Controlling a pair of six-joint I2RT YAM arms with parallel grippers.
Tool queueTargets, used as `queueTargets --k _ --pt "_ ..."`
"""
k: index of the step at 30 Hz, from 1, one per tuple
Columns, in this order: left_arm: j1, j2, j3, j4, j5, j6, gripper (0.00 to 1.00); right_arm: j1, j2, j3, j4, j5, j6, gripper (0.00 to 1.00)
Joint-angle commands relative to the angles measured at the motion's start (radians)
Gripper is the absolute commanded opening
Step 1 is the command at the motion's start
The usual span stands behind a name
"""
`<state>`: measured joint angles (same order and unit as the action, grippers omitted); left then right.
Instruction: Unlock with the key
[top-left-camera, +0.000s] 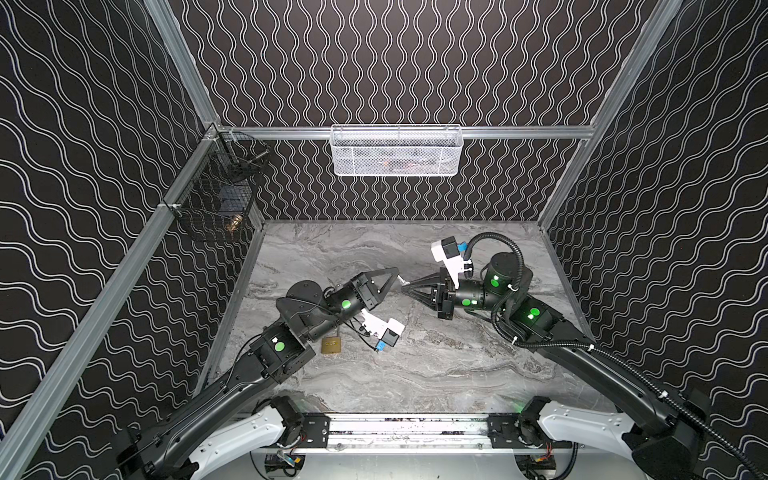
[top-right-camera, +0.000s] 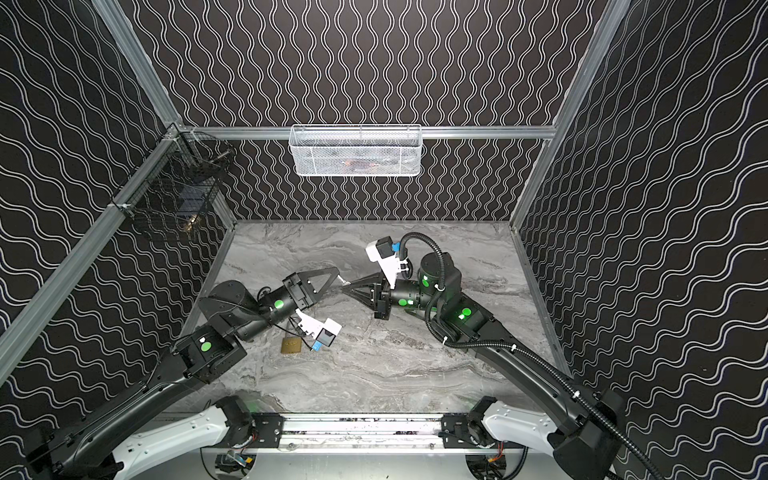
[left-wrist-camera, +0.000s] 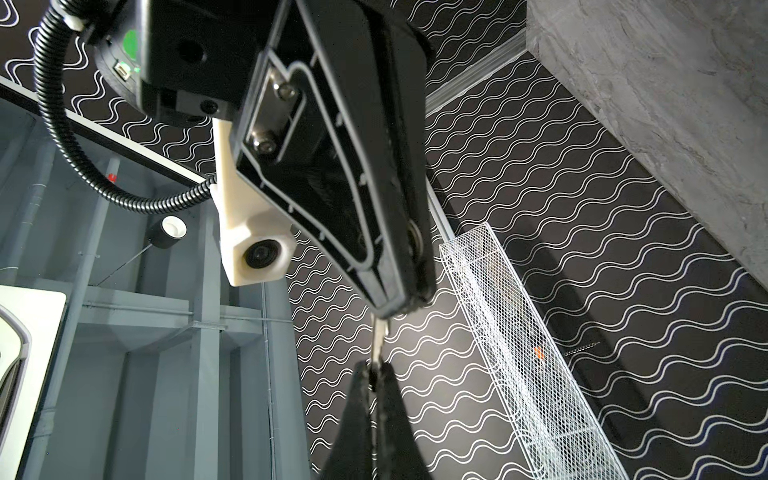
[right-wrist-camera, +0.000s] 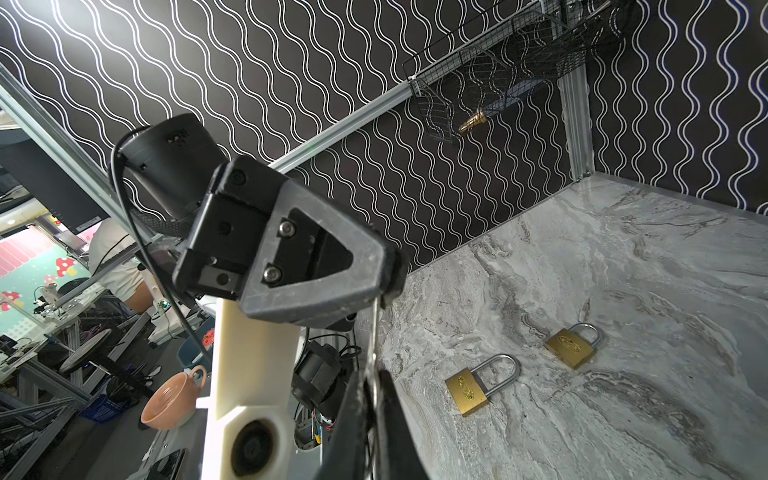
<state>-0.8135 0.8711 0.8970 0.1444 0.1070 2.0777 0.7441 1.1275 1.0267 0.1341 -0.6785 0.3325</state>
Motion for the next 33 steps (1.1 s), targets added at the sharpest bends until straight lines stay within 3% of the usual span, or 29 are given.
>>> queueTargets --k 1,2,3,9,12,14,19,22,24,28,30,33 --pt "0.000 -0.002 -0.003 0.018 -0.009 0.213 0.16 0.001 -0.003 0.001 0.051 -0.019 -0.007 0.00" --pt "0.000 -0.004 -0.003 0.016 -0.014 0.211 0.34 0.002 -0.004 0.001 0.052 -0.020 -0.009 0.00" --pt "0.000 -0.004 -0.001 0.011 -0.019 0.198 0.97 0.002 -0.005 0.000 0.052 -0.019 -0.010 0.00" --pt "0.001 -0.047 -0.039 -0.036 -0.119 0.048 0.99 -0.011 -0.052 -0.044 0.030 0.112 -0.021 0.00" --pt "0.002 -0.084 -0.041 -0.182 -0.201 -0.108 0.99 -0.054 -0.083 -0.095 0.029 0.187 -0.018 0.00" --pt "0.002 -0.100 -0.025 -0.278 -0.230 -0.319 0.99 -0.096 -0.097 -0.126 0.039 0.217 0.004 0.00" --pt "0.009 -0.033 0.044 -0.306 -0.492 -1.128 0.99 -0.198 -0.117 -0.257 0.114 0.280 0.061 0.00" --pt "0.081 0.112 0.130 -0.478 -0.519 -1.456 0.99 -0.201 -0.130 -0.350 0.137 0.370 0.014 0.00" --pt "0.160 0.208 0.140 -0.498 -0.542 -1.770 0.99 -0.197 -0.136 -0.404 0.142 0.404 -0.012 0.00" --pt "0.463 0.371 0.147 -0.544 -0.212 -2.301 0.97 -0.166 -0.146 -0.493 0.179 0.468 -0.021 0.00" --pt "0.524 0.504 0.203 -0.601 -0.180 -2.508 0.92 -0.129 -0.153 -0.517 0.183 0.512 -0.025 0.00" --pt "0.533 0.754 0.403 -0.817 -0.173 -2.535 0.91 -0.034 -0.151 -0.538 0.184 0.628 -0.047 0.00"
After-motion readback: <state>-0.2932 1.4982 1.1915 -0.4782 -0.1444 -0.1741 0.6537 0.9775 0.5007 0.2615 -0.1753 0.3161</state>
